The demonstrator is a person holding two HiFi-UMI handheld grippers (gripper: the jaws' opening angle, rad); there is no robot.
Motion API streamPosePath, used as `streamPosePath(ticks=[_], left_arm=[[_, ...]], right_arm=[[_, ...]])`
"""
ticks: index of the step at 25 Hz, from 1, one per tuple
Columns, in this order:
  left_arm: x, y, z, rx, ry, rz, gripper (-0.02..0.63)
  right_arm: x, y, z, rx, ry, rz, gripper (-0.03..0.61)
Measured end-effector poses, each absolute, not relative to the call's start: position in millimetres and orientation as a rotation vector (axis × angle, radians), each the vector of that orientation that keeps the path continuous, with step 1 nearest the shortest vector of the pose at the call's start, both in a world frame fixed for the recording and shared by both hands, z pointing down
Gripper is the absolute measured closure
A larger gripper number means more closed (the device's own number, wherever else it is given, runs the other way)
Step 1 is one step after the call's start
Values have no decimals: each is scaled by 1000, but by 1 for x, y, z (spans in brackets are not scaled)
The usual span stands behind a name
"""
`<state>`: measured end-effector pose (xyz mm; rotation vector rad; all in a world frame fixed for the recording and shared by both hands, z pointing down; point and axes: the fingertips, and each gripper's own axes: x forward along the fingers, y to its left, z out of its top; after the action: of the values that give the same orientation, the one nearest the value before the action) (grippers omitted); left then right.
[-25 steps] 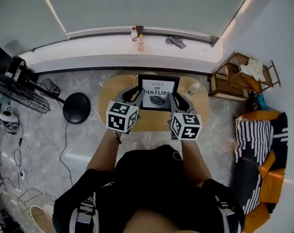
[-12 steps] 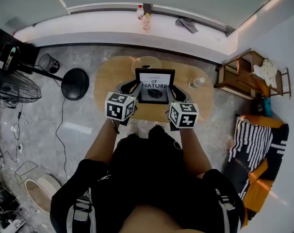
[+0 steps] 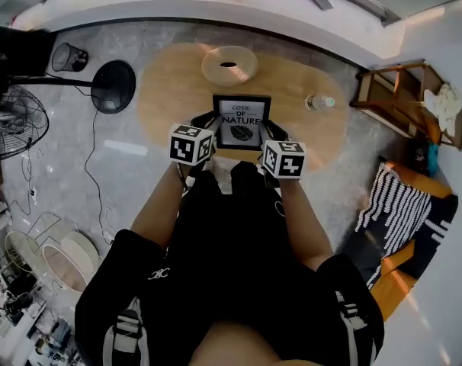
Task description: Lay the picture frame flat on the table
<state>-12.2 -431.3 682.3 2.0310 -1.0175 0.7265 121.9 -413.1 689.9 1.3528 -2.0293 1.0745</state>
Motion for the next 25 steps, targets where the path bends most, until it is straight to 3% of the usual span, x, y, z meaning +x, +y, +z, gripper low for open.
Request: streamPosePath(ticks=[16, 25], left_arm=[[51, -427, 942, 1699, -936, 810, 525], [57, -426, 1045, 1663, -819, 900, 525]], right_arm=[[185, -415, 958, 1043, -1813, 1378, 485], [192, -406, 1048, 999, -1699, 1468, 482]])
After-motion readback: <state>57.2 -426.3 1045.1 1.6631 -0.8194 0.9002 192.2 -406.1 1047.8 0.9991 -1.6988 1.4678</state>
